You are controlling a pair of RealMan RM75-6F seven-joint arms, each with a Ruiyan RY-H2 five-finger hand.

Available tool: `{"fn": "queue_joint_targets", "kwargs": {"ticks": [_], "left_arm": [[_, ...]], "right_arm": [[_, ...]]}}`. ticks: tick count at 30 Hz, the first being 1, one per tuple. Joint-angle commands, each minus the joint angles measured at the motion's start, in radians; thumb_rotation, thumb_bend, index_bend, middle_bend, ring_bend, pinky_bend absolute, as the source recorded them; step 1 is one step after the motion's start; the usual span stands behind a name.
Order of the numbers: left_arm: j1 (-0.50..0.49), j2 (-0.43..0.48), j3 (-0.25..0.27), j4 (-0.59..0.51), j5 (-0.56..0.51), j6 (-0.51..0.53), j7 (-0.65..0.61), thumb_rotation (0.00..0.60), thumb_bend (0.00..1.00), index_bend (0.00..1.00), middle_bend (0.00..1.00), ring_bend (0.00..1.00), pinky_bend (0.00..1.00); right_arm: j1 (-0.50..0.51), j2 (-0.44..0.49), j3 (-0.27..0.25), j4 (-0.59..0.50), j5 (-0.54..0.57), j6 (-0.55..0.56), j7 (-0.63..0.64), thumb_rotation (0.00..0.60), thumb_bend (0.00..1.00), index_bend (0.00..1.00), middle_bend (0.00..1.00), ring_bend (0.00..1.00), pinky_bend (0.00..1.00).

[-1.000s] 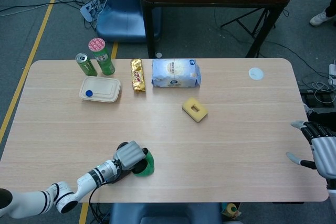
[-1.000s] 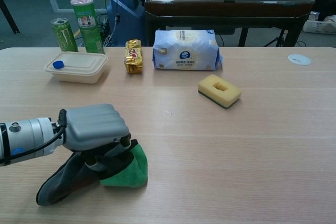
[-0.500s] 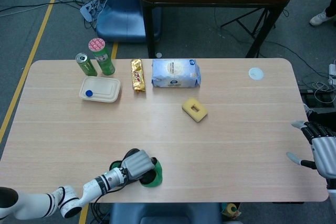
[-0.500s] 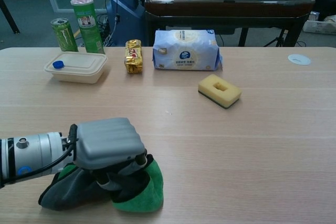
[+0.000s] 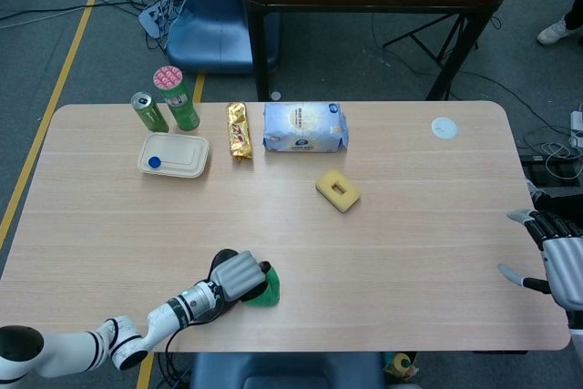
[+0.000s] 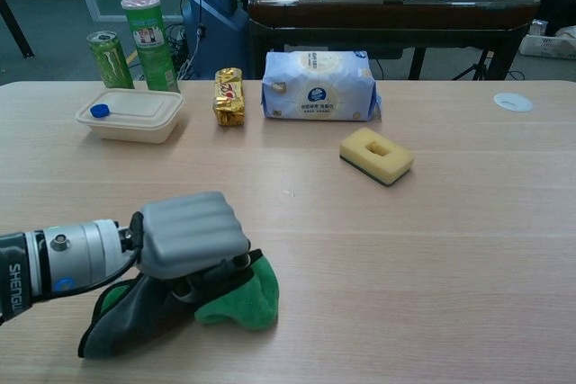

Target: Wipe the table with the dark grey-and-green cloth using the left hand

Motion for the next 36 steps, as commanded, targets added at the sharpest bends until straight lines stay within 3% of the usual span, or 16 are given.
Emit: {"fn": "queue_joint_targets", "kwargs": {"ticks": [1, 9, 17, 27, 36], "left_arm": [[0.01, 0.015, -0.001, 0.015, -0.008, 0.012, 0.024, 0.6, 0.39, 0.68, 0.67, 0.69, 1.0], [0.029, 0.047, -0.003, 0.05, -0.025, 0.033, 0.077, 0.6, 0.39, 0.68, 0.67, 0.69, 1.0], [0.031, 0.072, 0.014, -0.041, -0.012, 0.035, 0.053, 0.6, 0.39, 0.68, 0.67, 0.68, 1.0], [0.034, 0.039, 0.044, -0.108, 0.041, 0.05, 0.072, 0.6, 0.39, 0.68, 0.67, 0.68, 1.0], [0.034, 0.012, 0.028, -0.04, 0.035, 0.046, 0.104, 0.6, 0.39, 0.68, 0.67, 0.68, 1.0]], "right_arm": [[0.003, -0.001, 0.001, 0.001, 0.001, -0.005, 0.0, 0.6, 0.1, 0.27, 0.28, 0.23, 0.29], [0.011, -0.006, 0.003, 0.002, -0.002, -0.013, -0.001, 0.6, 0.1, 0.27, 0.28, 0.23, 0.29], [0.012, -0.005, 0.003, -0.003, 0.0, -0.013, -0.008, 0.6, 0.1, 0.27, 0.28, 0.23, 0.29], [0.004, 0.0, 0.001, -0.008, 0.002, -0.003, -0.009, 0.6, 0.1, 0.27, 0.28, 0.23, 0.29], [0.001, 0.001, 0.002, -0.006, 0.002, 0.002, -0.005, 0.6, 0.1, 0.27, 0.28, 0.23, 0.29]]}}
